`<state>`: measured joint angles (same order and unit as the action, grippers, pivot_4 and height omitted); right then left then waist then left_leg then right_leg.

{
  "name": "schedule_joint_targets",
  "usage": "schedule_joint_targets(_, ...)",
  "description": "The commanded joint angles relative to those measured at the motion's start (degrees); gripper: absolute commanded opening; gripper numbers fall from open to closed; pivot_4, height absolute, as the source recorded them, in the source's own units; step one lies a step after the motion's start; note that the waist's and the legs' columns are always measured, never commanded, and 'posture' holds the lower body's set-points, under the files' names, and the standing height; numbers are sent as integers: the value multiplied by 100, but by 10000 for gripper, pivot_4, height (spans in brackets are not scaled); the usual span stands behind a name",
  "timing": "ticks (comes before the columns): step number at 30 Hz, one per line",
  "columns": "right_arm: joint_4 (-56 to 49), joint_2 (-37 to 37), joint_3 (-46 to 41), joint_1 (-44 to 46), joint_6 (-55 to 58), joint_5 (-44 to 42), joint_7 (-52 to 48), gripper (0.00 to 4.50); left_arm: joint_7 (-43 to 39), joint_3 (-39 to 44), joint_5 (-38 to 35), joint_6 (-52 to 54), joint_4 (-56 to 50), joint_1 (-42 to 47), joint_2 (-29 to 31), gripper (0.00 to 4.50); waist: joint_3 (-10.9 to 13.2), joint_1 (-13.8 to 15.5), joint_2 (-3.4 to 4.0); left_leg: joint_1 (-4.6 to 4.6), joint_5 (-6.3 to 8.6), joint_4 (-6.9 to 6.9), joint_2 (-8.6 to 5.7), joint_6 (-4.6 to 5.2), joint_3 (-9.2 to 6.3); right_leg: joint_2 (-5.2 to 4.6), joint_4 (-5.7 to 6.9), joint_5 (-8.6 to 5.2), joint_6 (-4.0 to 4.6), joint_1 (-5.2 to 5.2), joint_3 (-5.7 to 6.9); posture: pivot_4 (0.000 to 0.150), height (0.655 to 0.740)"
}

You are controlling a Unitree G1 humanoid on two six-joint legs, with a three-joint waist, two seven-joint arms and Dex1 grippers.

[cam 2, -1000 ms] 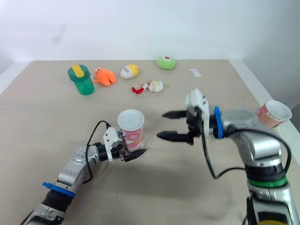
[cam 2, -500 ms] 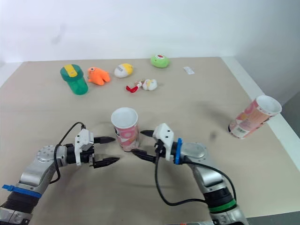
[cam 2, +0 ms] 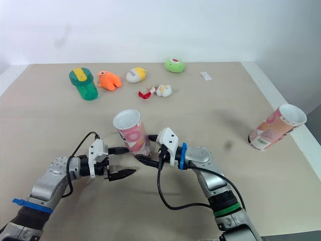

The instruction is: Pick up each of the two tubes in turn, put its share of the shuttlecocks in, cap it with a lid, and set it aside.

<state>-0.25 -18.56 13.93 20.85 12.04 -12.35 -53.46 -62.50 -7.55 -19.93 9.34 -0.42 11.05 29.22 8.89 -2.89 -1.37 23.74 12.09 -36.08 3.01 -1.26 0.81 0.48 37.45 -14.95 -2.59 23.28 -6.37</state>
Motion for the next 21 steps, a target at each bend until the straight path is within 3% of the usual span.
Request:
schedule_joint_targets(1,-123,-15,105,-67,22,4,-17,33010,-44,-71,90,3,175,40,11,45000,0,0,0,0,0,-3,0,0,0,0,2,1,0,0,0,1500,7400)
schedule_joint_targets(6,-533,-72,-278,-322,199,-290,150,33010,-54,133,4,-30,139,210,112,45000,0,12,0,2,0,-10,0,0,-1,2,11,-1,-2,1,0,1500,7400)
schedule_joint_targets(10,-1169,-62,-1352,-814,294,-658,1020,33010,167,332,-232,68,-101,603,-40,45000,6,51,-3,23,0,-18,-2,0,-10,0,15,-5,-6,10,3,1500,7400)
schedule_joint_targets(15,-1425,106,-2493,-1311,171,-679,2251,33010,470,243,-347,255,-308,960,-485,45000,7,89,-5,45,1,-34,-23,-2,-12,-22,12,0,-19,13,3,1500,7400)
schedule_joint_targets(21,-916,315,-3339,-1348,-146,-205,3782,33010,831,-233,-79,70,199,1560,-1470,45000,7,93,-4,46,1,-39,-34,-2,-13,-26,13,6,-20,11,1,1500,7400)
